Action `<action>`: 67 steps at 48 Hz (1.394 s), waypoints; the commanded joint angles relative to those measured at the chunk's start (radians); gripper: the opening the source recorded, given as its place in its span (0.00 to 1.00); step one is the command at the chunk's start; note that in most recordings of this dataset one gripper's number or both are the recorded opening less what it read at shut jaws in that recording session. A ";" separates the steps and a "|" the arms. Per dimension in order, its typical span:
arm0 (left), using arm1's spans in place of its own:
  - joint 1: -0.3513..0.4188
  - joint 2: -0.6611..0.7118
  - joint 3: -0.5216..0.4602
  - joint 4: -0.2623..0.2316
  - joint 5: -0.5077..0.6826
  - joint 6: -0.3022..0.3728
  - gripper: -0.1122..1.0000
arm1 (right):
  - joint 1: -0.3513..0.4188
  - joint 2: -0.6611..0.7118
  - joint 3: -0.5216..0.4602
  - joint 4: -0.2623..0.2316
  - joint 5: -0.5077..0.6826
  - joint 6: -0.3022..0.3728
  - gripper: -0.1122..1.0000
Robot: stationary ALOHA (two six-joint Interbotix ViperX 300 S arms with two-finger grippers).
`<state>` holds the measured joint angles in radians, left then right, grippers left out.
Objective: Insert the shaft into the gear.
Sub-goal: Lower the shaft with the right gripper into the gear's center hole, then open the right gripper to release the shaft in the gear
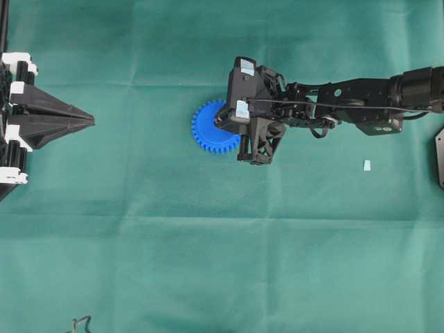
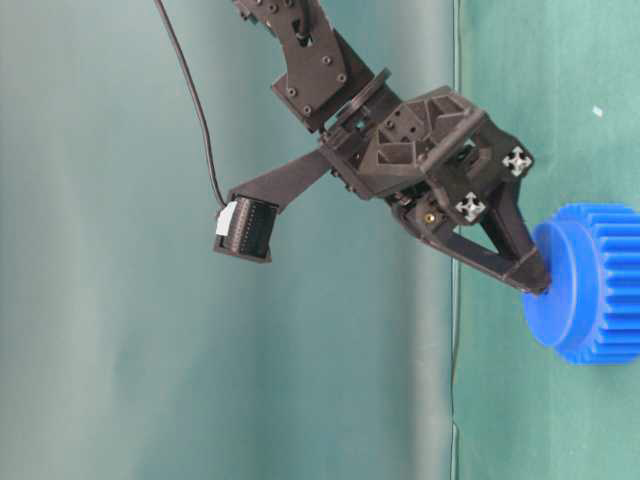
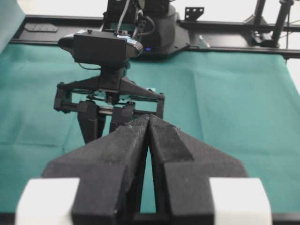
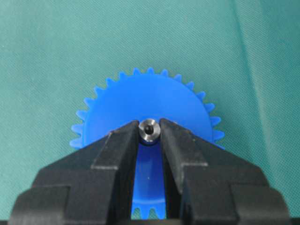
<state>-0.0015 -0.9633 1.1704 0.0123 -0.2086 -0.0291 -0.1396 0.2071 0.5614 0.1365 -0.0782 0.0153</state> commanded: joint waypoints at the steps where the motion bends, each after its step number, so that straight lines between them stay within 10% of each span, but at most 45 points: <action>1: 0.000 0.008 -0.028 0.002 -0.005 0.000 0.10 | 0.005 -0.006 -0.008 0.003 -0.005 -0.003 0.25; 26: 0.000 0.008 -0.028 0.002 -0.005 -0.002 0.10 | 0.008 -0.003 -0.008 0.009 0.021 0.008 0.28; 41: 0.000 0.008 -0.028 0.002 -0.005 -0.002 0.10 | 0.009 -0.003 -0.006 0.006 0.025 0.017 0.96; 67: 0.000 0.006 -0.028 0.002 -0.005 -0.002 0.10 | 0.009 -0.166 -0.015 -0.005 0.074 0.012 0.95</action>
<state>0.0000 -0.9633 1.1704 0.0107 -0.2086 -0.0291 -0.1289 0.1197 0.5614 0.1365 -0.0107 0.0261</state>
